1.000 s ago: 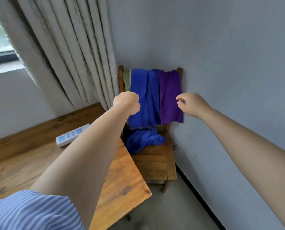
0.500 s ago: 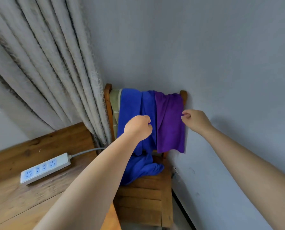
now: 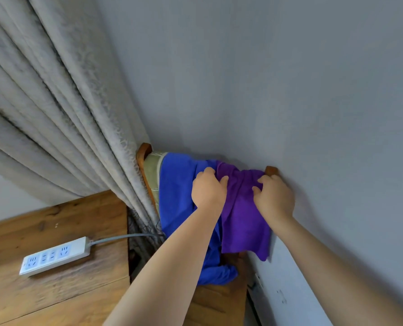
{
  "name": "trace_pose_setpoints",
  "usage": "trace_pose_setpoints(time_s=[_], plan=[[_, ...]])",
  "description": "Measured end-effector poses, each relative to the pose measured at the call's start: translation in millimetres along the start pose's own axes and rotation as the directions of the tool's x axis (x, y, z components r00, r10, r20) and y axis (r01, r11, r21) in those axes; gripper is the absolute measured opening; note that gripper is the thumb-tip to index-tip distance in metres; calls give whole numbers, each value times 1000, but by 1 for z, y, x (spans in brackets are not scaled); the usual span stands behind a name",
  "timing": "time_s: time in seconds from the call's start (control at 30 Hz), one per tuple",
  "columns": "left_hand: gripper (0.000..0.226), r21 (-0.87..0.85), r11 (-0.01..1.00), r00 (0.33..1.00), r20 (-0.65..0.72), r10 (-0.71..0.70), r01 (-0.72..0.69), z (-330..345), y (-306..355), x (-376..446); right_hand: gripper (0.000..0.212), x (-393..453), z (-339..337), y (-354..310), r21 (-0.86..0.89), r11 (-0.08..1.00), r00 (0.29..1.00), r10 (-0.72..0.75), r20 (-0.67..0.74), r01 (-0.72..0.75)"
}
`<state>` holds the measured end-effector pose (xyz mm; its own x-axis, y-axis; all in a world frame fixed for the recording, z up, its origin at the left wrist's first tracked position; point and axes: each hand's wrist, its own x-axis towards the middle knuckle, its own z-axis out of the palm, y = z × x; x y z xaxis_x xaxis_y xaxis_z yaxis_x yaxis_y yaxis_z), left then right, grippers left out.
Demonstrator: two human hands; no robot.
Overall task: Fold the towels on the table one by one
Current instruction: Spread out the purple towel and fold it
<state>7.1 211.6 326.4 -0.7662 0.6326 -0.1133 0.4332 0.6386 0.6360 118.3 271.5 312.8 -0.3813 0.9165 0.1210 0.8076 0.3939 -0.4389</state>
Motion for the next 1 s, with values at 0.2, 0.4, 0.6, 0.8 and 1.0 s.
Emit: trace_pose_setpoints(time_s=[0.2, 0.4, 0.6, 0.8, 1.0], plan=[[23, 132, 984, 991, -46, 124, -117, 2, 0, 10, 17, 0, 3, 6, 224, 973, 998, 68, -19, -62], [37, -61, 983, 984, -49, 172, -175, -20, -1, 7, 10, -1, -13, 5, 453, 886, 986, 150, -75, -100], [18, -469, 853, 971, -62, 229, -231, -71, 18, -15, 4, -18, -60, -17, 637, 770, 961, 146, -234, 38], [7, -568, 768, 950, -90, 299, -296, -112, 10, -42, 6, -60, -91, -31, 730, 666, 949, 105, -296, 154], [14, -603, 740, 954, -162, 253, -299, -151, -23, -90, 19, -108, -99, -56, 750, 625, 962, -8, -274, 219]])
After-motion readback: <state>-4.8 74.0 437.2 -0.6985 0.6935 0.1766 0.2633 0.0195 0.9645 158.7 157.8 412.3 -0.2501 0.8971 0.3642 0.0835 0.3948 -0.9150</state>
